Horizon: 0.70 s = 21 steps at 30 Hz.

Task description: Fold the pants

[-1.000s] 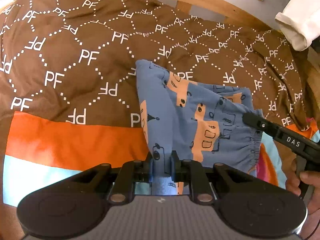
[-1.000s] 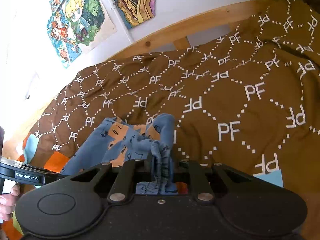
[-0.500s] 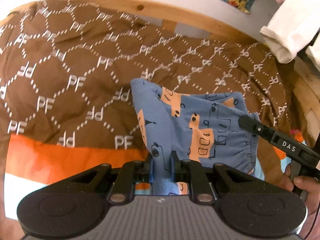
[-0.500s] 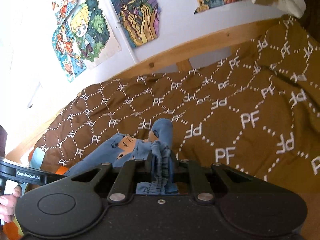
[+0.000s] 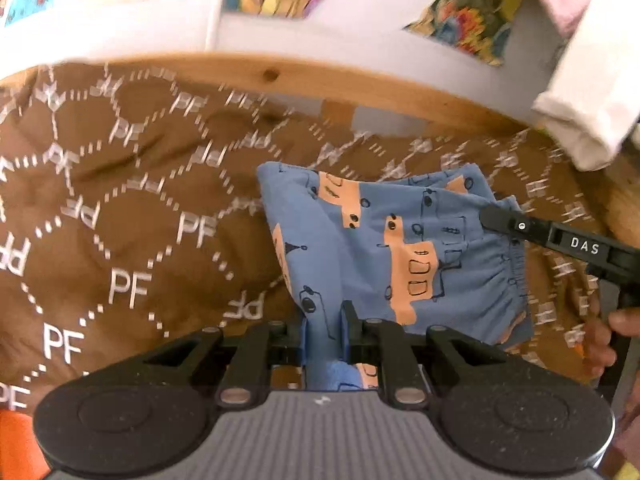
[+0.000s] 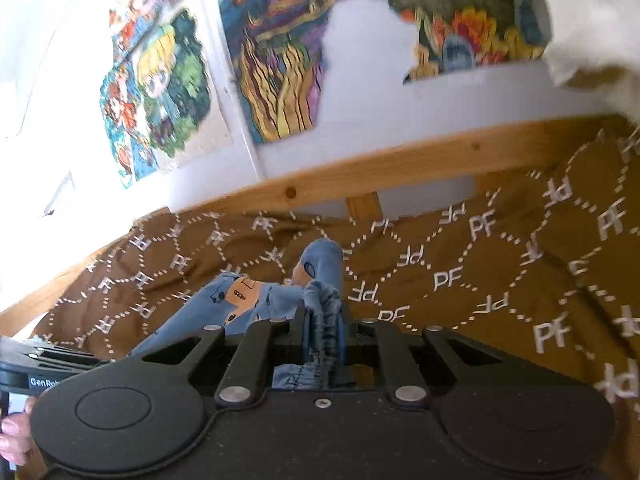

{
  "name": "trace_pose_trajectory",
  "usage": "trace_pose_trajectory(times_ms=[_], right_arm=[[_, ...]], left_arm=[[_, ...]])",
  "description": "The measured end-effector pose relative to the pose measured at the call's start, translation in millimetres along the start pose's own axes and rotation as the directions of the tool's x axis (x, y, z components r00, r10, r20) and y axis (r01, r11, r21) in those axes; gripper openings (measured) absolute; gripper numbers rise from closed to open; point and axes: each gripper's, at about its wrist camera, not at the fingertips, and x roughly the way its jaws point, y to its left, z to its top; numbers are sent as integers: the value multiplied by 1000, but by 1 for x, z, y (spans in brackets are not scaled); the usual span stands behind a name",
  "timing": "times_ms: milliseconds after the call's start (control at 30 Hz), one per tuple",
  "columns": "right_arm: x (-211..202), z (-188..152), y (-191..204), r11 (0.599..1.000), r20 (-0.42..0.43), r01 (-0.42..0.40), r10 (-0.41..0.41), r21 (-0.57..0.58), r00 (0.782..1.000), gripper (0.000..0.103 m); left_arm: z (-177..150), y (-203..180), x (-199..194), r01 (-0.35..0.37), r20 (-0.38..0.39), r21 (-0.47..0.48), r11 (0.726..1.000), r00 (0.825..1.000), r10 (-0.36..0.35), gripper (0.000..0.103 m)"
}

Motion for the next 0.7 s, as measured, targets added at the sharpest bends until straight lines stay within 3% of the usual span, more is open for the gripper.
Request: trace_pose_trajectory(times_ms=[133,300,400,700], right_arm=[[31,-22,-17,999,-80,46,-44,27,996,16],[27,-30,-32,993,-52,59,-54,106,997,36],[22,-28,-28,993,-46,76,-72,86,996,40],[-20,-23,-6,992,73,129,-128,-2,989,81]], left_arm=[[-15,19,30,-19,-95,-33,999,995,16,21],[-17,27,24,-25,-78,-38,999,997,22,36],[-15,27,17,-35,-65,-48,998,997,32,39],[-8,10,-16,-109,14,5,994,994,109,89]])
